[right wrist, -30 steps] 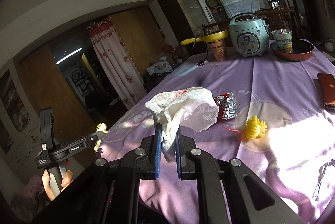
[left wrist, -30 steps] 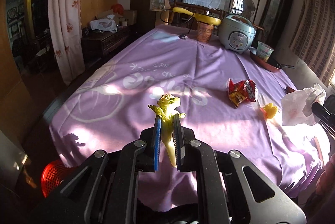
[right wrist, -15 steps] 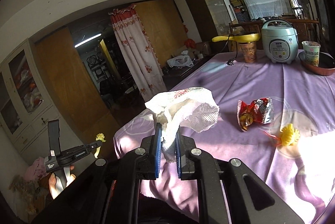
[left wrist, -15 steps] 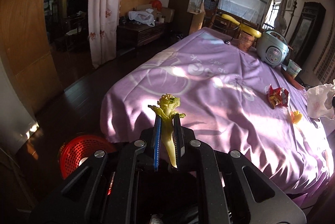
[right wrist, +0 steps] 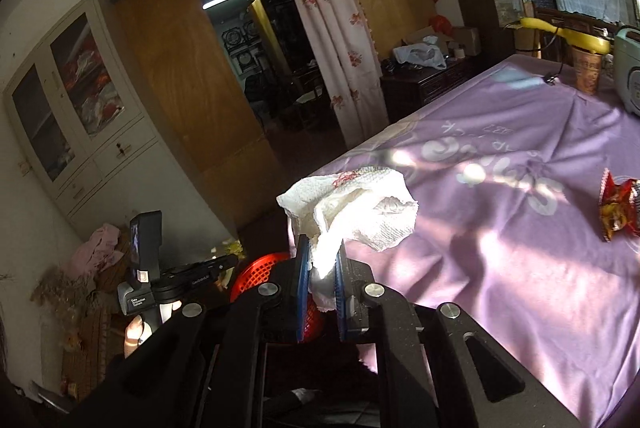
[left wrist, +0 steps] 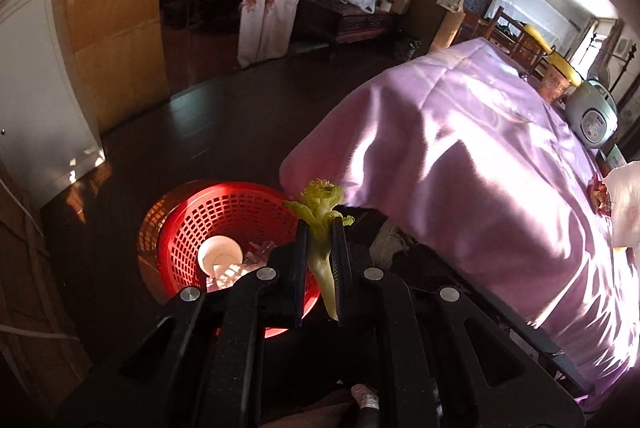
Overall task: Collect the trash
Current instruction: 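Carry the stalk and tissue to the red wastebasket and open both grippers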
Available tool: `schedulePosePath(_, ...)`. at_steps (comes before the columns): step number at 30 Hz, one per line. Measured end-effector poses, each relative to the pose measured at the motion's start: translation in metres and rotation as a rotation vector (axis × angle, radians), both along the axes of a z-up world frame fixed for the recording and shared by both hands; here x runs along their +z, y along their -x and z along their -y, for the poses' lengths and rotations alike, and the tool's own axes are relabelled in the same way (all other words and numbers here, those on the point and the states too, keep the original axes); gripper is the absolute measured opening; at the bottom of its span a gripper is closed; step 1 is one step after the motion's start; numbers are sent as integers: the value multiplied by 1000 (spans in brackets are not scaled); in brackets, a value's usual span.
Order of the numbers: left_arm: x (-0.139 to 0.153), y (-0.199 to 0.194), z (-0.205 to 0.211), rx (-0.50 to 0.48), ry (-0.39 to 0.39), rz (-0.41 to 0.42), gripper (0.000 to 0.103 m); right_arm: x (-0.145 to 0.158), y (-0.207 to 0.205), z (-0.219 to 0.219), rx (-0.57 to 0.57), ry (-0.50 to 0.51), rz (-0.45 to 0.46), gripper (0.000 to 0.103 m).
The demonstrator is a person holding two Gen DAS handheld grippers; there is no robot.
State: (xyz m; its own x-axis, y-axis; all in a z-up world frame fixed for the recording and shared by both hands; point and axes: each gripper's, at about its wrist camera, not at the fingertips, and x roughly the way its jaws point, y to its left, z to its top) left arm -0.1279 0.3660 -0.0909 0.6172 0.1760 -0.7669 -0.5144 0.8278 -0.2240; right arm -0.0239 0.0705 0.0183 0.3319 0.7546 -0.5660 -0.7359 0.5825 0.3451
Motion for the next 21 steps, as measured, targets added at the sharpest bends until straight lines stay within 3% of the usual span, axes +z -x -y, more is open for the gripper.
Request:
schedulePosePath(17,-74,6,-69,116,157,-124,13,-80,7,-186,292,213,-156,12)
schedulePosePath(21,-88,6,-73,123,169,-152,19,-104,6,-216,321,266,-202,12)
